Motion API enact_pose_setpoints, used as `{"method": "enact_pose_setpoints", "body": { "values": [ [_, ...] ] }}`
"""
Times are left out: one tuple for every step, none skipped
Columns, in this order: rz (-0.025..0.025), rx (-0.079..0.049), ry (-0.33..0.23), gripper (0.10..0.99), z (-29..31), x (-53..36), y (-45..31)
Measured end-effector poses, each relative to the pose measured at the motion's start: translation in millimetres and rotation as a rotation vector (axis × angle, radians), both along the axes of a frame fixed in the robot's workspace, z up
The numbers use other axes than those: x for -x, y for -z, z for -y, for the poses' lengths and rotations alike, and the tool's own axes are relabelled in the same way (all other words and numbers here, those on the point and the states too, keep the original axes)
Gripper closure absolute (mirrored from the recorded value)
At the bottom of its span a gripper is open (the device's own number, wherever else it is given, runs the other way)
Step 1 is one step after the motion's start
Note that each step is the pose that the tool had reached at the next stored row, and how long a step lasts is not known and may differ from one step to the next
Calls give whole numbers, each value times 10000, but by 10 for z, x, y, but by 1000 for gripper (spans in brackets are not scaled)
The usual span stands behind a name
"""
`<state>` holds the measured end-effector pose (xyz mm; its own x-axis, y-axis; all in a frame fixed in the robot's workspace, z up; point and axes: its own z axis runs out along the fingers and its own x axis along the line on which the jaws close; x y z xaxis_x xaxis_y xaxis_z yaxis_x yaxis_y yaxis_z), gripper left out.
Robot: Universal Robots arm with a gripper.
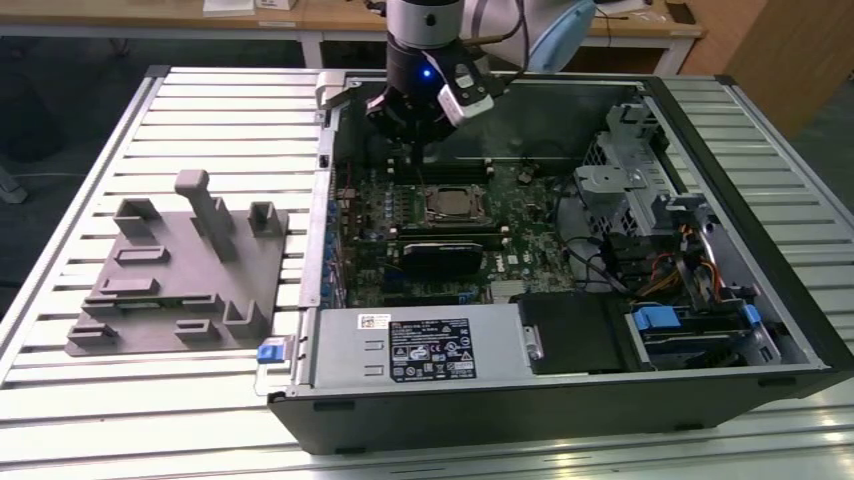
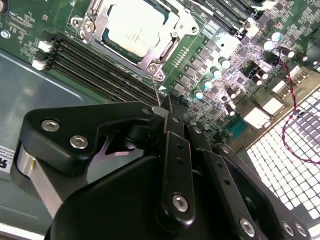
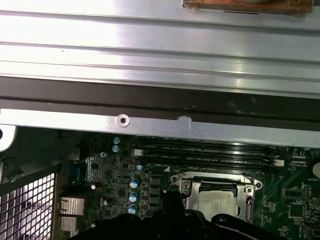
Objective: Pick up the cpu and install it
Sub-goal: 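Install the first cpu locking lever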
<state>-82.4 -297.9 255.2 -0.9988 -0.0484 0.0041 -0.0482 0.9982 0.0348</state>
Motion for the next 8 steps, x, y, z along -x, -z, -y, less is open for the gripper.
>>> {"method": "enact_pose_setpoints", "body": {
  "values": [
    [0, 0, 1, 980, 0, 0, 0],
    [0, 0, 2, 980, 0, 0, 0],
    [1, -1, 2, 980, 0, -1, 1],
    [1, 0, 3, 980, -1, -1, 0],
    [0, 0, 2, 980, 0, -1, 0],
    [-1, 1, 1, 980, 4, -2, 0],
    [0, 1, 1, 980, 12, -2, 0],
    [0, 0, 2, 980, 27, -1, 1]
  ]
}}
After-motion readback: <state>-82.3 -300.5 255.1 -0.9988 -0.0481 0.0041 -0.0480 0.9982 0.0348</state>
